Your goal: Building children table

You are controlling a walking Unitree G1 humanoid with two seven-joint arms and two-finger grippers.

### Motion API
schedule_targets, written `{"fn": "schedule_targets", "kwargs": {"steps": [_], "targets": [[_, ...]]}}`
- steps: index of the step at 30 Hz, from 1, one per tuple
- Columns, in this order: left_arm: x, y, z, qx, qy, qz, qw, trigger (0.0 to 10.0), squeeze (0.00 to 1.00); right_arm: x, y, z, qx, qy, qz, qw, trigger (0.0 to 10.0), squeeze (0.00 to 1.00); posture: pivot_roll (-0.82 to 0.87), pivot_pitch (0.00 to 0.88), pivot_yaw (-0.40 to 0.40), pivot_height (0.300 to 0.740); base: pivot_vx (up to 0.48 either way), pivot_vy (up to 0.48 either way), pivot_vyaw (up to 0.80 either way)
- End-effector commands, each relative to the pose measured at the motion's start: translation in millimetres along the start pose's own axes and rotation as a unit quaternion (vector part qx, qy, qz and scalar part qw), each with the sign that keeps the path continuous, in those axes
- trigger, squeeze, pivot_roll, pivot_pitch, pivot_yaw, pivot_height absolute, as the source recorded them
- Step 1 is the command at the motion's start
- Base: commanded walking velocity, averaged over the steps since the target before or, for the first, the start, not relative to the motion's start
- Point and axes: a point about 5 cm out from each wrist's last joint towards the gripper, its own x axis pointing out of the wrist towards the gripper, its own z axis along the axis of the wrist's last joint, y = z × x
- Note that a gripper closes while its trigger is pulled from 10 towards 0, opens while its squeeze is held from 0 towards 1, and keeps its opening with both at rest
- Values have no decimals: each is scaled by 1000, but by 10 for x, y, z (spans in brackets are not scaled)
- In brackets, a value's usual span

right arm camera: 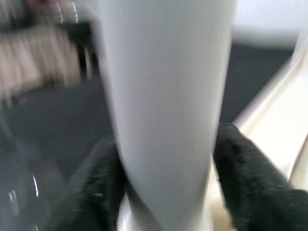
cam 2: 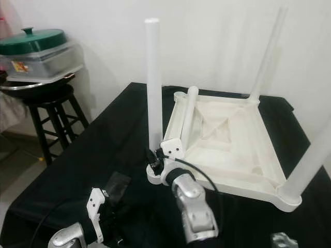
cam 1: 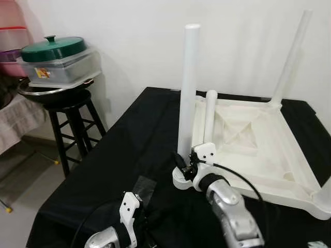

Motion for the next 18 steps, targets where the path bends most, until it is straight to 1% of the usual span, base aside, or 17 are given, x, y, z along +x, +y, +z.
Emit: {"fn": "schedule_targets", "kwargs": {"steps": [1,2,4,5,6,7,8,9,11,12,16,17,18], "targets": [[-19,21,-29,-1,9,7,1000,10000,0,-12,-4,-50,14,15,20,1000,10000,1000,-42,0,0,740,0,0,0],[-5,29,-16,-4,4,8,1000,10000,0,-37,12,165,-30,-11,120,992,10000,1000,-48,0,4,740,0,0,0],[-5,29,-16,-4,4,8,1000,10000,0,-37,12,165,-30,-11,120,992,10000,1000,-48,0,4,740,0,0,0],[1,32,-13,-4,3,8,1000,10000,0,-45,-9,232,-44,-19,147,988,10000,820,-48,0,4,740,0,0,0],[9,38,-6,-4,2,8,1000,10000,0,-57,-98,330,-72,-24,203,976,10000,0,-40,0,2,740,0,0,0],[14,41,-1,-4,1,8,1000,10000,0,-70,-167,392,-87,-26,238,967,10000,0,-40,0,2,740,0,0,0],[14,41,-1,-4,1,8,1000,10000,0,-70,-167,392,-87,-26,238,967,10000,0,-40,0,2,740,0,0,0],[20,48,7,-3,0,9,1000,10000,0,-87,-280,507,-123,-22,300,946,10000,0,-30,0,3,740,0,0,0],[22,54,12,-2,0,9,1000,10000,0,-62,-346,576,-137,-14,325,935,10000,0,-20,0,3,740,0,0,0],[22,54,12,-2,0,9,1000,10000,0,-62,-346,576,-137,-14,325,935,10000,0,-20,0,3,740,0,0,0],[18,68,16,-1,0,10,1000,10000,0,34,-413,684,-141,4,367,920,10000,0,3,0,3,740,0,0,0],[13,72,17,0,0,10,1000,10000,0,60,-418,713,-135,7,379,915,6235,0,10,0,3,740,0,0,0],[8,76,18,0,1,10,1000,10000,0,77,-420,734,-131,8,387,912,6235,0,12,0,3,740,0,0,0]]}}
